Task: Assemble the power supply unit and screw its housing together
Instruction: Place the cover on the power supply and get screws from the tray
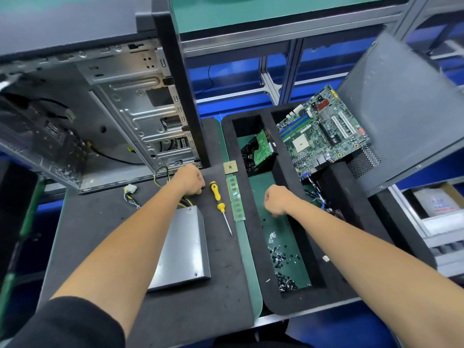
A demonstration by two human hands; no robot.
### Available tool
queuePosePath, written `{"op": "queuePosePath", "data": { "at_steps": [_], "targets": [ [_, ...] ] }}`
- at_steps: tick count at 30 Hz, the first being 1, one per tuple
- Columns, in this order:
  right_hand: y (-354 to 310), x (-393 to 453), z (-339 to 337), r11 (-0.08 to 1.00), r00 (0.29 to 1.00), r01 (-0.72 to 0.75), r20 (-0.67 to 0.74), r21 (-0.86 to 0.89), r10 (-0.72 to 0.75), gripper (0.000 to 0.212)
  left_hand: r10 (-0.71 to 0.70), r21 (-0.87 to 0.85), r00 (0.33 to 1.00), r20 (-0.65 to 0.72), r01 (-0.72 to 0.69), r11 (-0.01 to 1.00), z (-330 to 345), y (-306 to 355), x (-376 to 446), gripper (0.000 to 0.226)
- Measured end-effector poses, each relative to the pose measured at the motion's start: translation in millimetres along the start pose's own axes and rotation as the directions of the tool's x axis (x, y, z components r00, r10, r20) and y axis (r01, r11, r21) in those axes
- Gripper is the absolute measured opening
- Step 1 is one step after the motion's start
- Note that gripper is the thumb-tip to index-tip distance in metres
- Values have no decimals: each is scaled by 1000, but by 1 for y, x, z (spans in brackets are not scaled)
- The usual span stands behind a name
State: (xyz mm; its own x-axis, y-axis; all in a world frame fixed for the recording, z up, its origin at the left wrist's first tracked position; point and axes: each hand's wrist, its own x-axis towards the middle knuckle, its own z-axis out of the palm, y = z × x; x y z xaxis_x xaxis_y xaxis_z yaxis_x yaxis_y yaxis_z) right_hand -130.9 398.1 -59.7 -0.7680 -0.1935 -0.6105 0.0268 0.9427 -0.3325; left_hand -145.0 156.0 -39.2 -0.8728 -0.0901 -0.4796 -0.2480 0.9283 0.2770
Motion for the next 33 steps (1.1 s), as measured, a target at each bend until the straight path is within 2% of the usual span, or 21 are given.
{"op": "queuePosePath", "data": {
  "at_steps": [6,11,16,21,24,28,30,33],
  "targets": [
    [-1,3,-1,997,998,49,-32,-58,-51,30,-50,-92,999,10,50,994,-1,-6,0,17],
    [1,1,3,999,999,39,6,6,-39,27,-57,-105,998,22,59,993,-1,-12,0,20],
    [4,2,7,999,999,39,37,-32,-38,23,-59,-139,998,-13,57,989,1,-19,0,24],
    [3,2,9,999,997,18,71,-46,-15,16,-57,-146,997,-49,49,988,4,-20,-2,19],
    [-2,-1,7,998,996,9,93,-55,-3,20,-59,-164,997,-51,50,985,4,-19,-3,17],
    [-9,0,5,1000,999,-8,35,16,8,16,-40,-170,997,-71,27,985,5,-20,-5,18],
    [-11,3,3,998,1000,8,-16,62,-7,26,-42,-190,995,-95,23,982,5,-21,-5,24],
    [-16,5,2,996,997,37,-75,76,-32,19,-41,-212,991,-124,14,977,5,-23,-5,27]
  ]
}}
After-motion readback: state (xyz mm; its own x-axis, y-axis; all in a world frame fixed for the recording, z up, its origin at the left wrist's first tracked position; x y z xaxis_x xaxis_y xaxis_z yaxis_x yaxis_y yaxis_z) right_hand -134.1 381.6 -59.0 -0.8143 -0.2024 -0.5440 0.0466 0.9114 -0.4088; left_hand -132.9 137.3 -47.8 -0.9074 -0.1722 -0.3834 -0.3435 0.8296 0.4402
